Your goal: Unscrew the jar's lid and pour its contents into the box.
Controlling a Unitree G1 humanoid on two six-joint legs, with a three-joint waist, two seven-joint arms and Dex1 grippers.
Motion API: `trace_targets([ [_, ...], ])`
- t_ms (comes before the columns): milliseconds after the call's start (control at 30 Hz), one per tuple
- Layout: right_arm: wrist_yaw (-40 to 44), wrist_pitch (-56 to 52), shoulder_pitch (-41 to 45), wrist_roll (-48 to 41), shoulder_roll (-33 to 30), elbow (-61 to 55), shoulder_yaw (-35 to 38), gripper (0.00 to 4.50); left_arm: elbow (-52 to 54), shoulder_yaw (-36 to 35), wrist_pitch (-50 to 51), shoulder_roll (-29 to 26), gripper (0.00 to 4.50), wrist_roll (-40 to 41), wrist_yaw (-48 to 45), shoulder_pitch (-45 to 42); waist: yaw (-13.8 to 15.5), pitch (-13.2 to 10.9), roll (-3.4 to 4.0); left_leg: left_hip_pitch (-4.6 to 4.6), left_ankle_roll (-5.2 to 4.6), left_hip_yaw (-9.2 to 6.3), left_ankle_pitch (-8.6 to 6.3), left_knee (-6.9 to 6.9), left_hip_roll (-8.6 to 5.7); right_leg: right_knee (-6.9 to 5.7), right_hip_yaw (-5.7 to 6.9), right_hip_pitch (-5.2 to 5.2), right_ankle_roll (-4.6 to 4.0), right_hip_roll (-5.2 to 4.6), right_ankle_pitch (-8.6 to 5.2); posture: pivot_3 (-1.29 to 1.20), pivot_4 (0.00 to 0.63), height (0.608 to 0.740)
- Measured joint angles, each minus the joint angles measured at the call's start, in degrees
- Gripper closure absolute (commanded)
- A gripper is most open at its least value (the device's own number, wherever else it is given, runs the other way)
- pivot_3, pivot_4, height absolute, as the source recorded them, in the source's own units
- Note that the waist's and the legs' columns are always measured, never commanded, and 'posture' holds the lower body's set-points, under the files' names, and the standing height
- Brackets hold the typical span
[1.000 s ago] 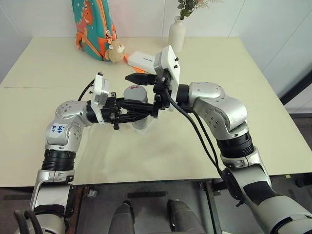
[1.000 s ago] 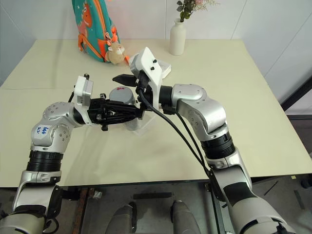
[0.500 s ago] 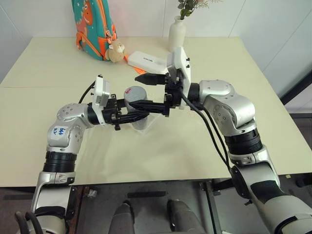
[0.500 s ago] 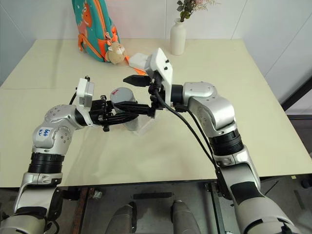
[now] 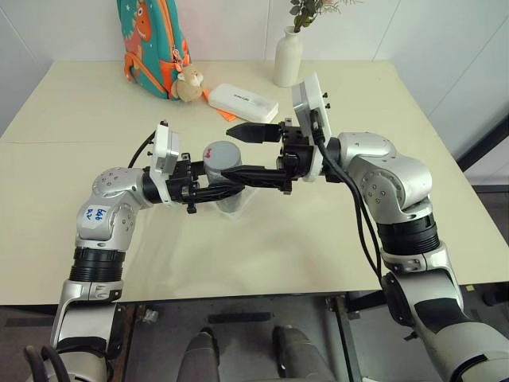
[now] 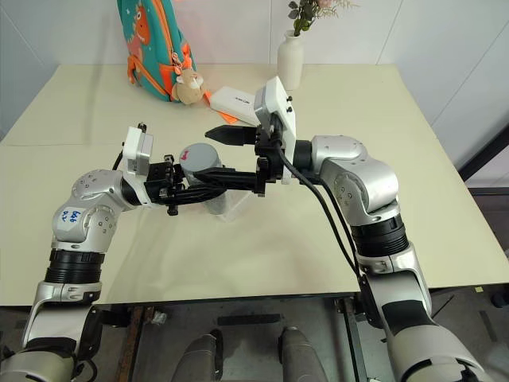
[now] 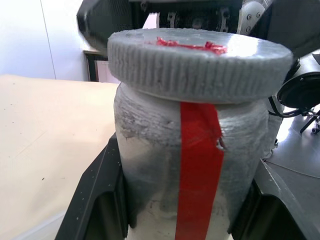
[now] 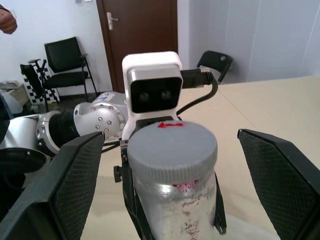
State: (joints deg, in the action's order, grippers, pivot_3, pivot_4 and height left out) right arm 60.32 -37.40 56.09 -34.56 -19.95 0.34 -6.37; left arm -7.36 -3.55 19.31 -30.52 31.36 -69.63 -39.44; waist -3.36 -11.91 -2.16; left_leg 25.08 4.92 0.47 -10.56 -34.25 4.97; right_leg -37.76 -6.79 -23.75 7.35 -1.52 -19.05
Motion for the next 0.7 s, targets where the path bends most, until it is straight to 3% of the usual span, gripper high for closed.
trace_targets([
  [700, -0.90, -1.15, 1.83, 2.44, 2.55, 1.57, -2.30, 0.03, 0.00, 0.00, 0.00, -0.01, 2.56, 0.00, 0.00, 0.02, 0.01, 0.00, 0.00, 0.01, 0.00, 0.00, 0.00, 0.01, 0.00, 0.01, 0.00, 0.00, 0.00, 0.00, 0.00, 0.00, 0.150, 0.740],
])
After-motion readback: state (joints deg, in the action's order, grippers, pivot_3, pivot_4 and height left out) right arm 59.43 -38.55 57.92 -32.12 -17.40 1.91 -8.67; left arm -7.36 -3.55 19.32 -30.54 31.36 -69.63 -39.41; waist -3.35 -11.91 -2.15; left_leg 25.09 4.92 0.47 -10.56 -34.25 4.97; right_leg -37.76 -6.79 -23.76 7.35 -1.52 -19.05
